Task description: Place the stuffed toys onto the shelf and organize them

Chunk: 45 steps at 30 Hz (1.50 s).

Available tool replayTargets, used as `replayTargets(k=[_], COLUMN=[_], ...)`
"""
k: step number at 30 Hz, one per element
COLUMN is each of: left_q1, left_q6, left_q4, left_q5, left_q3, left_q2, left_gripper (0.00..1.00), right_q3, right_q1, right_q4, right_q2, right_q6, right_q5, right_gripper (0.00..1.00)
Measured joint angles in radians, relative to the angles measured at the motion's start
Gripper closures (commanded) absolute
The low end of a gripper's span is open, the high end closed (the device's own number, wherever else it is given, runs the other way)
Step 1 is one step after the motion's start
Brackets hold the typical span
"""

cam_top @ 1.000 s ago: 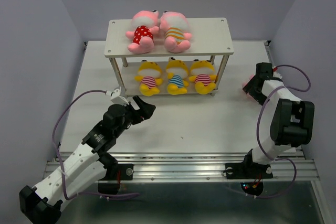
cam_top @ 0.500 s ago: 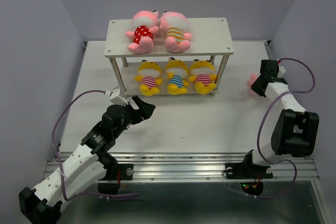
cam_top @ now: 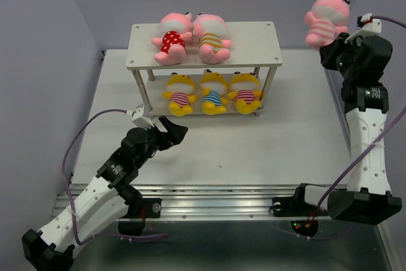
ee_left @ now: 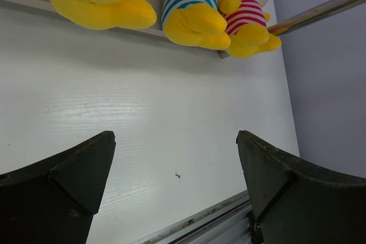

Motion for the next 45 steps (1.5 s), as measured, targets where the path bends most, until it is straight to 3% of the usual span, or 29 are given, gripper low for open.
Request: replayTargets(k=[5, 9, 18, 25, 45], left_q1=[0.0, 0.0, 0.0, 0.0, 0.0], left_q6=[-0.001, -0.008, -0.015, -0.019, -0.019], left_q4=[0.011, 0.015, 0.027, 0.029, 0.027], left_q5=[0.014, 0.029, 0.039, 0.038, 0.031], left_q3=[0.0, 0.0, -0.001, -0.005, -0.007], left_q2=[-0.013, -0.02, -0.021, -0.033, -0.039], left_gripper=[0.01, 0.01, 0.01, 0.01, 0.01], right_q3=[0.111, 0.134, 0.254, 0.285, 0.33], right_q1=[0.011, 0.093, 0.33, 0.335, 0.349], right_q4=[0.034, 0.021, -0.085, -0.115, -0.193], right_q2=[0.008, 0.051, 0.212, 0.223, 0.248], right_q6=[-0.029, -0.024, 0.042, 0.166, 0.215], right_q5=[-0.317, -0.399, -0.249, -0.097, -0.164], right_gripper=[0.8, 0.79, 0.78, 0.77, 0.73])
